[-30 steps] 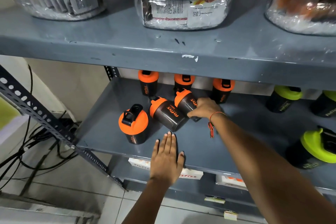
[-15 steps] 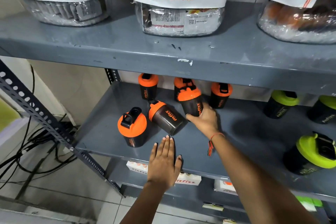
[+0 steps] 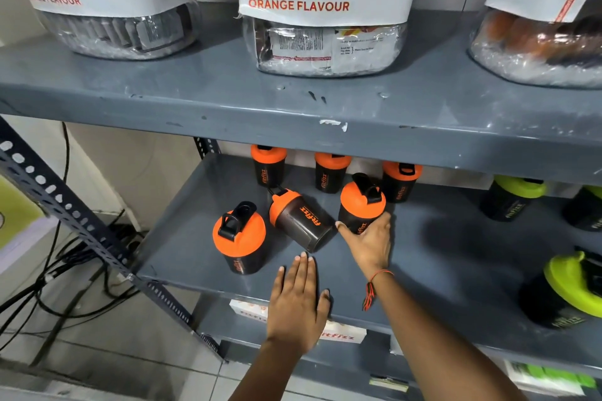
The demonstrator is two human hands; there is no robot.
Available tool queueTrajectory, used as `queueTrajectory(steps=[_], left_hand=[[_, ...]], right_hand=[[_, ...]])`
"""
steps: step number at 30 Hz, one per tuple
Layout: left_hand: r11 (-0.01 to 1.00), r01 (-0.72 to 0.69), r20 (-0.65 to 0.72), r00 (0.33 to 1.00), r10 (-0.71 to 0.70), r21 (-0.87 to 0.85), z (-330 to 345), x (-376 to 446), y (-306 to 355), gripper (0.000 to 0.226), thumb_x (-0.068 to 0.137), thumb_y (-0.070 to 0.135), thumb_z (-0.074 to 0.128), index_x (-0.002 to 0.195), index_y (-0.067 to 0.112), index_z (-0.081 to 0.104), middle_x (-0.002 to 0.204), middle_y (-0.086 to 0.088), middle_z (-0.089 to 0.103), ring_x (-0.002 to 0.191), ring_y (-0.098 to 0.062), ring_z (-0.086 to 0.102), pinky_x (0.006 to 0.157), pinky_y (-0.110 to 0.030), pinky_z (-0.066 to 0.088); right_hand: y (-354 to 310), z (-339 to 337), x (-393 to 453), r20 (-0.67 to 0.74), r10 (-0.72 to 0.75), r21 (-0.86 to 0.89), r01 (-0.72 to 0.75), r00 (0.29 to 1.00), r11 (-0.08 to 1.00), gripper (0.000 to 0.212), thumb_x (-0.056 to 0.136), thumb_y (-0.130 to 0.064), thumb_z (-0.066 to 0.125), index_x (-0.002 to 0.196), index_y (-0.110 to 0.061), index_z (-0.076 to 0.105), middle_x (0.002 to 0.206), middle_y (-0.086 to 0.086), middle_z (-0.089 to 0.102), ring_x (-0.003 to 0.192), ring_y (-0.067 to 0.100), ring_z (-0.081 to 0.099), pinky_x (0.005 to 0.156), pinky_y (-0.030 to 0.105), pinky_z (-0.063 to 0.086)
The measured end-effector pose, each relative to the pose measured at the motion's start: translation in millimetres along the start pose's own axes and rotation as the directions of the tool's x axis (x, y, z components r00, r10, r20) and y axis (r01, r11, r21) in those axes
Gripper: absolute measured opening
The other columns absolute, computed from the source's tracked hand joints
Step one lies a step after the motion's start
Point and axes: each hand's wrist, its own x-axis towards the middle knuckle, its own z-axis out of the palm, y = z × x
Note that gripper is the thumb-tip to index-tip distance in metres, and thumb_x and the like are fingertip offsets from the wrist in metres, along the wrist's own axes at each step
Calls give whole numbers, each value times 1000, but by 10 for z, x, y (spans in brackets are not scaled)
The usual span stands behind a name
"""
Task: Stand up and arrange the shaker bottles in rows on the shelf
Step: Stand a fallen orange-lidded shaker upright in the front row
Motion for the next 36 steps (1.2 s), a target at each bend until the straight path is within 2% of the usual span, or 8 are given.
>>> queueTrajectory(steps=[4, 7, 12, 16, 20, 24, 31, 36], left_hand=[[1000, 1, -1, 1000, -1, -1, -10, 7, 1, 63, 95, 43, 28, 145, 5, 29, 151, -11, 31, 142, -21, 20, 111, -44, 12], [1000, -1, -1, 1000, 1, 3, -22, 20, -7, 63, 95, 44, 26, 145, 5, 29, 151, -11, 31, 142, -21, 20, 110, -44, 12], [1000, -7, -4, 1000, 7, 6, -34, 1, 4, 63, 96, 45, 25, 145, 6, 28, 151, -10, 30, 141, -22, 19, 110, -43, 11], [1000, 1, 9, 1000, -1, 16, -33, 5, 13, 62, 96, 45, 26, 145, 6, 29, 151, -9, 31, 141, -21, 20, 110, -43, 11], [1000, 5, 17, 1000, -5, 23, -38, 5, 4, 63, 97, 45, 22, 145, 6, 29, 151, -9, 31, 141, -21, 20, 110, -43, 11], [1000, 8, 16, 1000, -8, 20, -48, 7, 13, 62, 96, 44, 29, 144, 5, 31, 150, -9, 33, 141, -21, 23, 110, -43, 12], [1000, 16, 37, 999, -17, 10, -65, 4, 5, 63, 97, 45, 27, 146, 6, 25, 153, -9, 27, 142, -19, 15, 111, -42, 7], [1000, 26, 79, 997, -25, -5, -100, 22, 30, 67, 95, 47, 18, 148, 6, 19, 155, -9, 22, 143, -19, 9, 113, -40, 0]], right_hand=[[30, -40, 15, 39, 10, 17, -11, 999, 1000, 85, 60, -41, 92, 118, -1, 44, 121, 21, 58, 110, 40, 60, 87, 43, 52], [116, -103, 93, 173, 7, 175, -38, 985, 984, 90, 54, -35, 96, 123, -11, 45, 126, 12, 60, 116, 27, 60, 100, 38, 50], [236, -435, 321, 546, -135, 473, -171, 827, 865, 88, 77, 11, 75, 149, -18, 33, 147, 7, 54, 136, 19, 50, 104, 28, 47], [217, -571, 516, 679, -206, 458, -187, 705, 869, 89, 79, 15, 68, 153, -20, 33, 148, 4, 55, 140, 19, 46, 111, 33, 41], [109, -560, 642, 722, -197, 462, -250, 663, 851, 87, 76, 5, 73, 151, -23, 38, 143, 3, 59, 134, 18, 52, 110, 31, 39], [46, -515, 693, 713, -173, 491, -309, 679, 815, 86, 70, -10, 84, 146, -22, 45, 135, 0, 65, 129, 15, 57, 111, 30, 40], [-88, -626, 495, 612, -53, 446, -289, 789, 847, 43, 81, -24, 78, 123, -26, 68, 121, -3, 74, 120, 14, 64, 111, 42, 42], [-259, -943, 152, 558, 66, 402, -339, 828, 851, 14, 86, -29, 73, 100, -23, 73, 106, -2, 78, 96, 12, 71, 89, 30, 53]])
